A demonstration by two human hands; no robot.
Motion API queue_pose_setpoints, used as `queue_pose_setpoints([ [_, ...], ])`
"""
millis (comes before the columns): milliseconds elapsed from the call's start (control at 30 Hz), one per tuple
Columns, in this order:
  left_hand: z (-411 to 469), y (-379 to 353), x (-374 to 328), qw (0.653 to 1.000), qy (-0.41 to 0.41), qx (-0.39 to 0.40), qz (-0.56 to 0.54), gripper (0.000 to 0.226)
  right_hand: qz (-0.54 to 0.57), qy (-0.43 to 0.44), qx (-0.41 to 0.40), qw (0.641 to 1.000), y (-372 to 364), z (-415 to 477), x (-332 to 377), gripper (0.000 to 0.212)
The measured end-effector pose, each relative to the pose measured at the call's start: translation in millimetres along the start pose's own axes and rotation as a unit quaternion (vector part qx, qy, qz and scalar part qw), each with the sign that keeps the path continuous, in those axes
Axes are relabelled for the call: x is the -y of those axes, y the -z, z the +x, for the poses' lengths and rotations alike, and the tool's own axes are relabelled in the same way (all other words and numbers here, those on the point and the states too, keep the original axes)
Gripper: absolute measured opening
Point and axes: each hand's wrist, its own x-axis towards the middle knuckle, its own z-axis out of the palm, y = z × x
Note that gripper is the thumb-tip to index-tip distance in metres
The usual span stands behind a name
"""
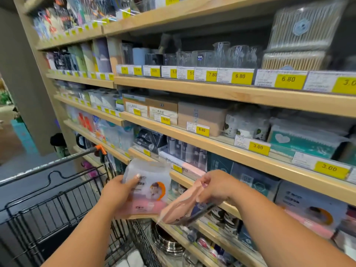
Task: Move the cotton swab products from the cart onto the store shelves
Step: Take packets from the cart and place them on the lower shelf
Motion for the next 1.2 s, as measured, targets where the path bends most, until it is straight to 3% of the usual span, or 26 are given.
queue_pose_setpoints([
  [200, -4.2, -15.0, 14.5, 0.981, 0.035, 0.011, -0.189, 0.037, 0.051, 0.007, -0.123, 0.991, 13.3, -12.6, -29.6, 0.021],
  [333, 0.7, -47.2, 18.8, 0.977, 0.044, 0.073, -0.197, 0.052, 0.150, -0.002, -0.161, 0.975, 28.7, -34.9, -71.9, 0.014],
  [400, -7.0, -67.8, 6.4, 0.973, 0.035, 0.105, -0.201, 0.044, 0.220, -0.009, -0.174, 0.960, 32.9, -45.4, -97.9, 0.015],
  [500, -23.1, -105.6, -10.1, 0.961, 0.015, 0.175, -0.215, 0.030, 0.314, -0.036, -0.221, 0.922, 38.6, -67.9, -134.2, 0.016],
  [600, -38.4, -148.2, -17.1, 0.940, -0.002, 0.260, -0.218, 0.028, 0.423, -0.058, -0.282, 0.859, 42.8, -94.9, -167.1, 0.016],
  [767, -74.6, -213.1, -38.0, 0.909, -0.016, 0.343, -0.238, 0.054, 0.422, -0.068, -0.442, 0.789, 45.3, -144.7, -217.0, 0.013],
  [900, -89.0, -246.5, -52.6, 0.901, -0.026, 0.343, -0.265, 0.017, 0.435, -0.041, -0.505, 0.744, 52.6, -171.6, -225.7, 0.015],
  [1200, -84.8, -254.0, -65.5, 0.888, -0.050, 0.330, -0.316, 0.016, 0.380, -0.010, -0.525, 0.761, 65.5, -167.1, -219.8, 0.016],
])
